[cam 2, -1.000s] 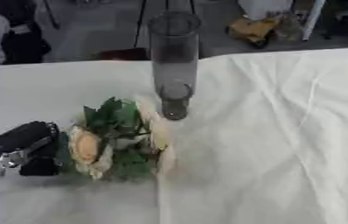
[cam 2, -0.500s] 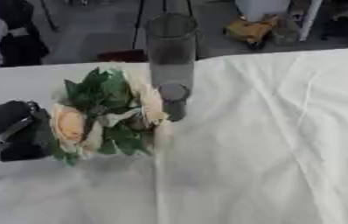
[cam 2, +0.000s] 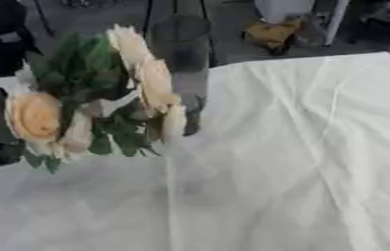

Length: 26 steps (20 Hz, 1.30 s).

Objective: Arrange flowers into the vase.

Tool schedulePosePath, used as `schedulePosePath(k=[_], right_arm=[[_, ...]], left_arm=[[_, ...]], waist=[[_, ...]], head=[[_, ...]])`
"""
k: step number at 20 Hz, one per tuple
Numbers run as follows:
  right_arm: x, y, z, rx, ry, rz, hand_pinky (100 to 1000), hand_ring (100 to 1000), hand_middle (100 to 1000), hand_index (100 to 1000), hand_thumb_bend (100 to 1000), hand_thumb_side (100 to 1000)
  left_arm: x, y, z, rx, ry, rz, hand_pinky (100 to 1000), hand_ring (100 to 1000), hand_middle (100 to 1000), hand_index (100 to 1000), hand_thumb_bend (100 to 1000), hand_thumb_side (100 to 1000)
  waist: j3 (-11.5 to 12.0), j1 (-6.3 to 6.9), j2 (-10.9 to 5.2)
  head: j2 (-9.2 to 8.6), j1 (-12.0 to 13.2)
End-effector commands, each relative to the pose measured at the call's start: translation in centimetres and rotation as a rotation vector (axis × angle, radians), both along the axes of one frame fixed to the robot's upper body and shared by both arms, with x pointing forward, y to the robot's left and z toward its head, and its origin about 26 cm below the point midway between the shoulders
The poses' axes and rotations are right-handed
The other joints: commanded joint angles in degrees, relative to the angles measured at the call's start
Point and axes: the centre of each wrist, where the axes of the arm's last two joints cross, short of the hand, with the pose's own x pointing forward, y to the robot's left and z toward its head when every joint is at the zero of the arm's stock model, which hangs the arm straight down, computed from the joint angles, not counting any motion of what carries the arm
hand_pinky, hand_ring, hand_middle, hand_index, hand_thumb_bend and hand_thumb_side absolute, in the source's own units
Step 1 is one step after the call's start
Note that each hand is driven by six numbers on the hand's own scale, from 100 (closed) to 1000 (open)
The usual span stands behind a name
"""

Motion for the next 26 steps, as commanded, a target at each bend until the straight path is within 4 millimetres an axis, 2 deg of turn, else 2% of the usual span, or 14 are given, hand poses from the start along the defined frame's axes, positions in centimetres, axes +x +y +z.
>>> schedulePosePath(k=[1, 8, 15, 23, 26], right_arm=[[-0.4, -0.1, 1.3, -0.018, -0.038, 0.007, 841, 1000, 802, 818, 100, 1000], [-0.4, 0.0, 1.5, -0.016, -0.047, 0.01, 841, 1000, 801, 818, 100, 1000], [-0.4, 0.1, 1.8, -0.018, -0.053, 0.019, 841, 1000, 799, 817, 100, 999], [-0.4, 0.2, 1.8, -0.015, -0.054, 0.023, 840, 1000, 799, 817, 100, 999], [-0.3, 0.4, 1.9, -0.013, -0.052, 0.036, 840, 1000, 799, 817, 100, 1000]], left_arm=[[-1.5, 0.3, 3.7, -0.127, -0.088, -0.026, 100, 100, 100, 100, 100, 716], [-3.1, -0.9, 7.1, -0.363, -0.121, -0.129, 100, 100, 100, 100, 100, 696], [-3.2, -2.3, 10.1, -0.57, -0.177, -0.215, 100, 100, 100, 100, 100, 679], [-2.5, -2.7, 11.0, -0.675, -0.193, -0.243, 100, 100, 100, 100, 100, 656], [-2.2, -2.8, 12.5, -0.774, -0.232, -0.281, 100, 100, 100, 100, 100, 653]], waist=[[0.11, -0.01, -1.11], [0.18, 0.26, -0.91], [-0.42, 0.76, -0.67], [-0.92, 1.09, -0.97], [-1.35, 1.18, -1.03]], head=[[0.31, -0.61], [0.27, -0.51], [-0.07, 0.75], [-0.06, 1.22], [-0.26, 1.74]])
